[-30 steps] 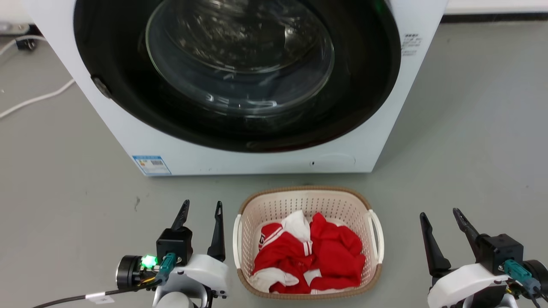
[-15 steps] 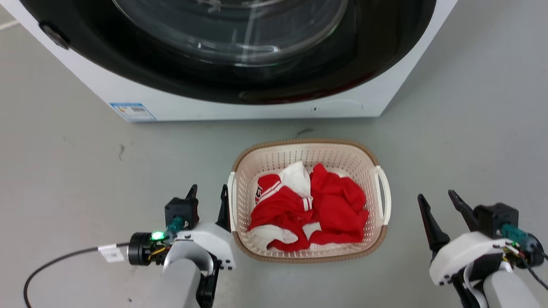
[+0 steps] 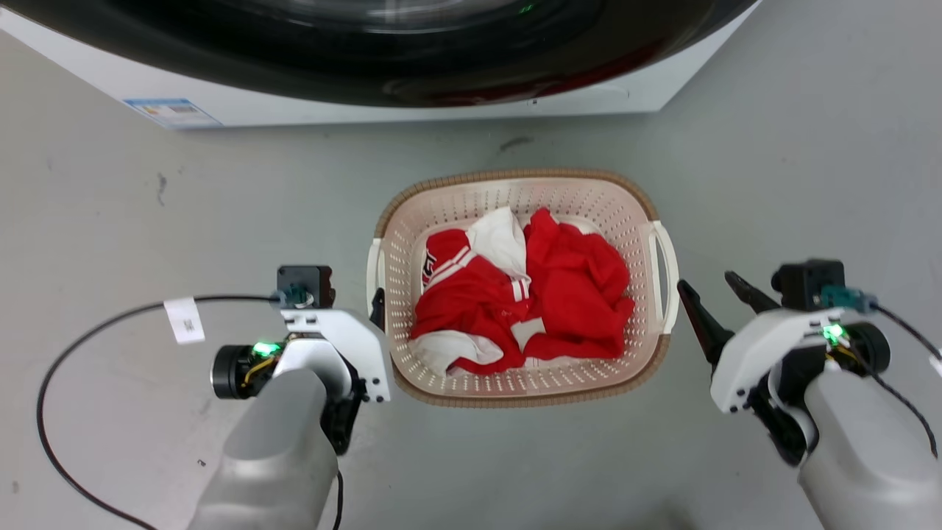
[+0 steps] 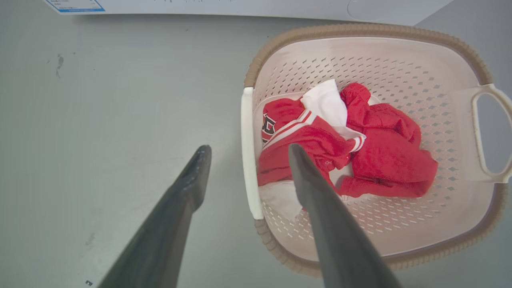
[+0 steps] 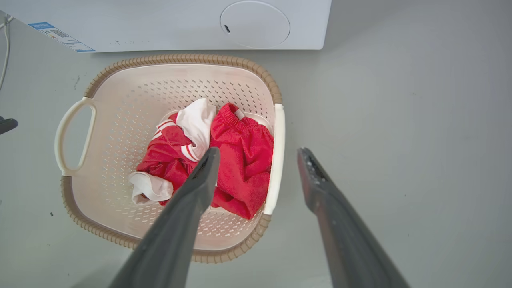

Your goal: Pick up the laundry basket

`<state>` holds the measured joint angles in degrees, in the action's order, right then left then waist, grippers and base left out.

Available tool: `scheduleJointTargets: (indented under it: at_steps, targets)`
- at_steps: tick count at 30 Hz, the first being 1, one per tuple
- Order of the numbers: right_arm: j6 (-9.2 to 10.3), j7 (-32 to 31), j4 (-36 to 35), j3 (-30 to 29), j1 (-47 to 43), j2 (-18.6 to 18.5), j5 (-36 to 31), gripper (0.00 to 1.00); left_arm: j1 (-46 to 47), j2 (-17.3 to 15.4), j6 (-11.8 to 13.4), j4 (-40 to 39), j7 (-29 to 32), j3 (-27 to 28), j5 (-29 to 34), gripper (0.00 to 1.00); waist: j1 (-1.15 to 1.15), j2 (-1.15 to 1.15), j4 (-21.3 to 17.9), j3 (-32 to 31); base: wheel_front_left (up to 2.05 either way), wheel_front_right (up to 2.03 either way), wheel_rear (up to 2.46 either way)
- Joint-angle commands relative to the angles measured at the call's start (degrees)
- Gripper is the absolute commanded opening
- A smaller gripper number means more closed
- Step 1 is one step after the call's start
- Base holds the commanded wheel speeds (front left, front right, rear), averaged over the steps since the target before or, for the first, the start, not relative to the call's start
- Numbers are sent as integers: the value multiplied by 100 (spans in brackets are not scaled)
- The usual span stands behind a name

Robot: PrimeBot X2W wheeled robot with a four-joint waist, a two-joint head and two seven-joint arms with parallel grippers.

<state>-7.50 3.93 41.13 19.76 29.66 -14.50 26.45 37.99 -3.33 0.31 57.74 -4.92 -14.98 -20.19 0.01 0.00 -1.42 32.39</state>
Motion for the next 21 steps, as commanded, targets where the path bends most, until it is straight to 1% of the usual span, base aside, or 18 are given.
scheduleJointTargets:
  at_steps: [1, 8, 16, 21]
  targets:
    - [2, -40, 52, 65, 135, -42, 59, 100, 110, -36, -30, 61, 54, 3, -20, 100, -1, 0, -36, 129, 0, 0, 0]
    - [2, -189, 524, 821, 881, -168, 758, 100, 722, -107, -154, 617, 418, 26, -133, 100, -1, 0, -104, 565, 0, 0, 0]
    - [2, -261, 825, 1663, 1491, -276, 1394, 100, 1309, -155, -177, 989, 553, 38, -231, 100, -1, 0, -163, 1002, 0, 0, 0]
    - [2, -179, 986, 2109, 1797, -344, 1694, 100, 1578, -181, -137, 1152, 562, -9, -197, 100, -1, 0, -194, 1234, 0, 0, 0]
